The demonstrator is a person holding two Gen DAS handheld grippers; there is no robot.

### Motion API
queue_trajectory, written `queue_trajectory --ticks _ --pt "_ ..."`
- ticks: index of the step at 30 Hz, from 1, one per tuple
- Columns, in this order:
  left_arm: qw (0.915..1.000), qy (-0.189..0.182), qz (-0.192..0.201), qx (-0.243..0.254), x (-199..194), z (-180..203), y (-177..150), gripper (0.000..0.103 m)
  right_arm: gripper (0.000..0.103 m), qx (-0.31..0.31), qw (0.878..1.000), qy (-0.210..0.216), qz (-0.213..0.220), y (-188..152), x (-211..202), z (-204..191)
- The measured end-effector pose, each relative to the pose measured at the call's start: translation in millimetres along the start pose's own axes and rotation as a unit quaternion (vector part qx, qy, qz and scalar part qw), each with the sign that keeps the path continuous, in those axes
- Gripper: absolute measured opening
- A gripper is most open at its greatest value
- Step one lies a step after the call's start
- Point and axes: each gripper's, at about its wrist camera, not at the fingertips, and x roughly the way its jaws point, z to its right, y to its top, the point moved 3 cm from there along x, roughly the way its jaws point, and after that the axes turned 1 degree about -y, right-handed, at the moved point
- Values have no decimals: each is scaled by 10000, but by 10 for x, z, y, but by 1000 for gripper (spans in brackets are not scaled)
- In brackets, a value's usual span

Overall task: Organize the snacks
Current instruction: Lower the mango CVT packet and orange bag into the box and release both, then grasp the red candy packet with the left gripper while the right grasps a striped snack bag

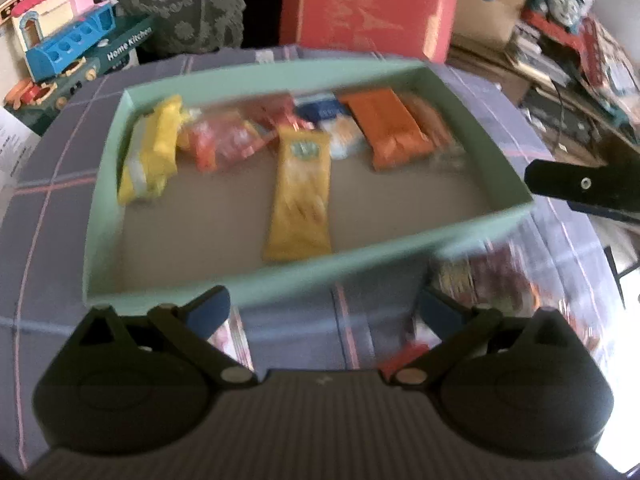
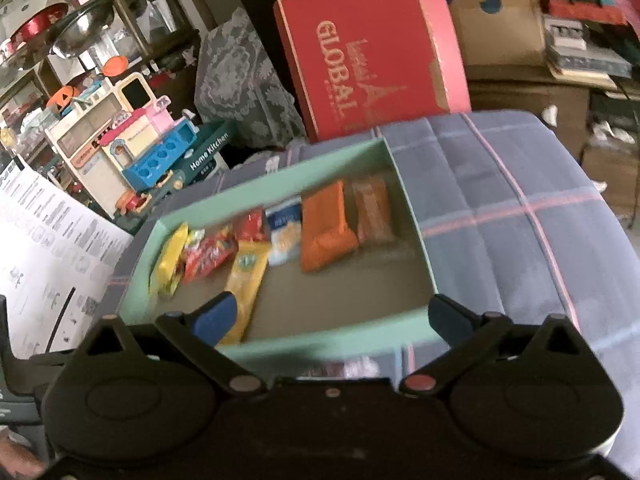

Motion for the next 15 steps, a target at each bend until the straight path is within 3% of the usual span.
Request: queue_trajectory --ticks 6,15 --pt "9996 -3 -194 224 -50 140 -389 103 103 177 9996 -19 -219 -417 -283 130" --pt "9995 105 -298 92 -120 49 -705 103 103 298 9976 8 -632 -1100 -509 160"
